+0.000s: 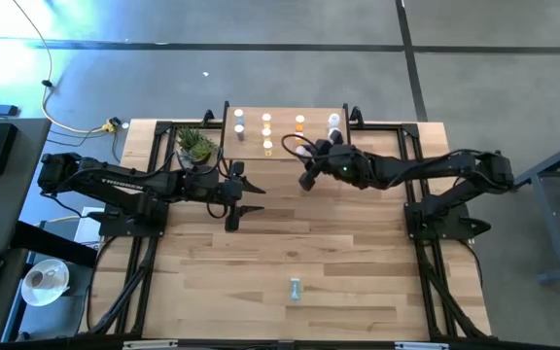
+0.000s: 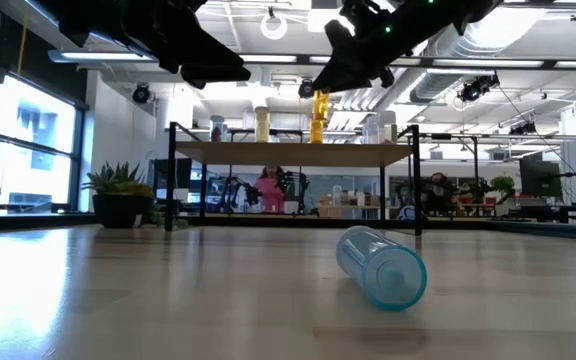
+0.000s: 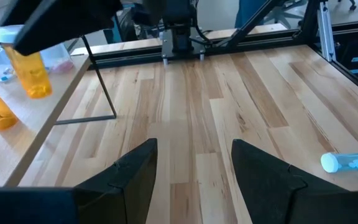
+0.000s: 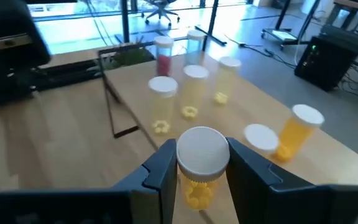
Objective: Pick and place medicine bottles onto shelf by color
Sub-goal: Put the orange pill bottle on the shelf aligned with the orange pill bottles, then adjust the orange pill bottle on the shelf
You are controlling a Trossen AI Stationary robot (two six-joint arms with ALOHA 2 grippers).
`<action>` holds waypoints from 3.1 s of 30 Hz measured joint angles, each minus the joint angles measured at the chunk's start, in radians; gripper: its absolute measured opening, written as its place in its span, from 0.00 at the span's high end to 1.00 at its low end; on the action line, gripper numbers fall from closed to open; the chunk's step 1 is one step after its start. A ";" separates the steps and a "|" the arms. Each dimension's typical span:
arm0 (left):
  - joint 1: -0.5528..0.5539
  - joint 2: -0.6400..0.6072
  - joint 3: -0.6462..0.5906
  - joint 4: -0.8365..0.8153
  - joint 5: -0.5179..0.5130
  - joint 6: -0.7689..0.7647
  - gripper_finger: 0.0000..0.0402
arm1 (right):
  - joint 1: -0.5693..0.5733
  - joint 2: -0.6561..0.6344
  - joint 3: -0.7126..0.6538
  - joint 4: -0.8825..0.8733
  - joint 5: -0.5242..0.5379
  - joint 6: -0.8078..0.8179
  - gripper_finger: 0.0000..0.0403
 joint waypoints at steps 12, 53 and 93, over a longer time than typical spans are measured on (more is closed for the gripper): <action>0.000 0.000 0.000 0.000 0.000 0.000 0.51 | -0.041 0.000 0.000 0.004 -0.051 0.029 0.74; 0.000 0.000 0.000 0.000 0.000 0.000 0.51 | -0.113 0.089 0.036 -0.044 -0.098 0.079 0.74; 0.000 0.000 0.000 -0.008 0.000 0.000 0.51 | -0.092 0.097 0.102 -0.073 -0.047 0.034 0.58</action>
